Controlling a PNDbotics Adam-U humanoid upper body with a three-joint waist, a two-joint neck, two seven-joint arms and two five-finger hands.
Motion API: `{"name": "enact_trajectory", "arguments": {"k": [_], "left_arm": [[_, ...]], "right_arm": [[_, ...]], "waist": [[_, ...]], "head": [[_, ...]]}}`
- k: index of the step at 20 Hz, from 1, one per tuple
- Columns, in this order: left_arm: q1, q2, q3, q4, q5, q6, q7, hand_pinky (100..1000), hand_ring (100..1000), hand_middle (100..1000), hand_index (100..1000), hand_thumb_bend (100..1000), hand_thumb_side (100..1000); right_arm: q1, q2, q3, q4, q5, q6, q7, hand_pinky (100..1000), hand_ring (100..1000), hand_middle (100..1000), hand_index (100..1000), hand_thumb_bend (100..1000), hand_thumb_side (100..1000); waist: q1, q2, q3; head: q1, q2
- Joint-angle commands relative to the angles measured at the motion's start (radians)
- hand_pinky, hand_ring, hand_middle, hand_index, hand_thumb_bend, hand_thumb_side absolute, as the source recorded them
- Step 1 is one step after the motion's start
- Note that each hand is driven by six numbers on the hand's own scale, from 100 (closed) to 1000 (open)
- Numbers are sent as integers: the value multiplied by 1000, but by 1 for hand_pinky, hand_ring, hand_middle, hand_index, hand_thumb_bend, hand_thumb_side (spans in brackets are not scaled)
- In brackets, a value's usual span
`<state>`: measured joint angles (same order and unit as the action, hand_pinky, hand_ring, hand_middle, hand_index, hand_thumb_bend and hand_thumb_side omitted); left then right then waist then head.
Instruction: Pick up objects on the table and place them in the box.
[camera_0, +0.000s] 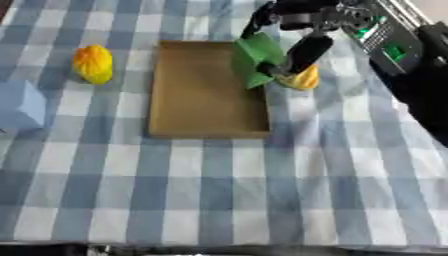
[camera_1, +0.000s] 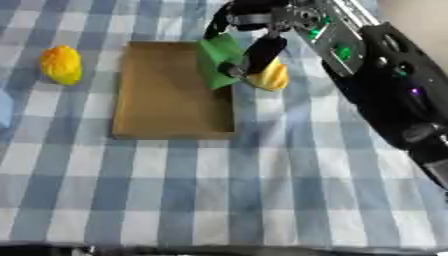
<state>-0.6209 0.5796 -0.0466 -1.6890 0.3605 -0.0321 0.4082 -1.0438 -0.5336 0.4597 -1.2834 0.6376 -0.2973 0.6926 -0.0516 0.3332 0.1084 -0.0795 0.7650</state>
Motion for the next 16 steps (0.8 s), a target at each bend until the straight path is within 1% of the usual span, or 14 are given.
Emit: {"name": "enact_trajectory", "arguments": {"k": [1, 3, 6, 8, 9, 11, 12, 14, 15, 16], "left_arm": [[-16, 14, 4, -19, -5, 1, 0, 832, 880, 824, 918, 597, 880], [-14, 13, 4, -18, -5, 1, 2, 832, 880, 823, 918, 598, 880], [-12, 12, 5, -17, -6, 2, 4, 831, 880, 823, 918, 598, 880], [-10, 11, 6, -16, -6, 2, 6, 831, 879, 823, 918, 600, 879], [-9, 11, 7, -16, -6, 1, 7, 831, 879, 823, 918, 600, 878], [-8, 10, 9, -16, -5, 0, 10, 830, 879, 823, 918, 602, 876], [-8, 10, 9, -16, -4, 0, 11, 830, 879, 823, 917, 610, 873], [-9, 8, 9, -17, -4, -1, 11, 830, 879, 823, 917, 602, 876], [-8, 8, 8, -17, -4, 0, 11, 830, 879, 823, 917, 602, 877], [-6, 9, 7, -16, -4, 1, 11, 829, 879, 822, 917, 601, 878]], "right_arm": [[-24, -12, -24, 1, 38, -16, -18, 892, 919, 828, 902, 386, 397], [-24, -13, -25, 1, 50, -19, -26, 899, 932, 836, 914, 431, 393], [-24, -13, -32, -6, 62, -18, -37, 905, 941, 844, 932, 462, 401], [-25, -13, -39, -16, 60, -14, -37, 925, 959, 881, 971, 485, 412], [-26, -13, -41, -24, 56, -12, -32, 929, 961, 891, 979, 492, 401], [-28, -15, -40, -40, 43, -10, -13, 933, 961, 896, 994, 523, 338], [-29, -15, -40, -45, 34, -8, -4, 933, 960, 891, 995, 521, 348], [-30, -15, -41, -55, 23, -2, 6, 928, 955, 882, 992, 524, 335], [-30, -17, -45, -64, 20, 3, 0, 919, 945, 864, 986, 506, 334], [-28, -22, -55, -78, 17, 11, -17, 892, 915, 818, 966, 431, 362]], "waist": [[3, -17, 1], [2, -16, 1], [2, -16, 0], [2, -18, -2], [2, -18, -3], [2, -21, -5], [2, -22, -6], [2, -23, -7], [2, -24, -8], [3, -25, -10]], "head": [[0, -1], [1, -2], [2, -3], [3, -3], [4, -3], [5, -3], [5, -2], [4, -3], [4, -3], [5, -4]]}}
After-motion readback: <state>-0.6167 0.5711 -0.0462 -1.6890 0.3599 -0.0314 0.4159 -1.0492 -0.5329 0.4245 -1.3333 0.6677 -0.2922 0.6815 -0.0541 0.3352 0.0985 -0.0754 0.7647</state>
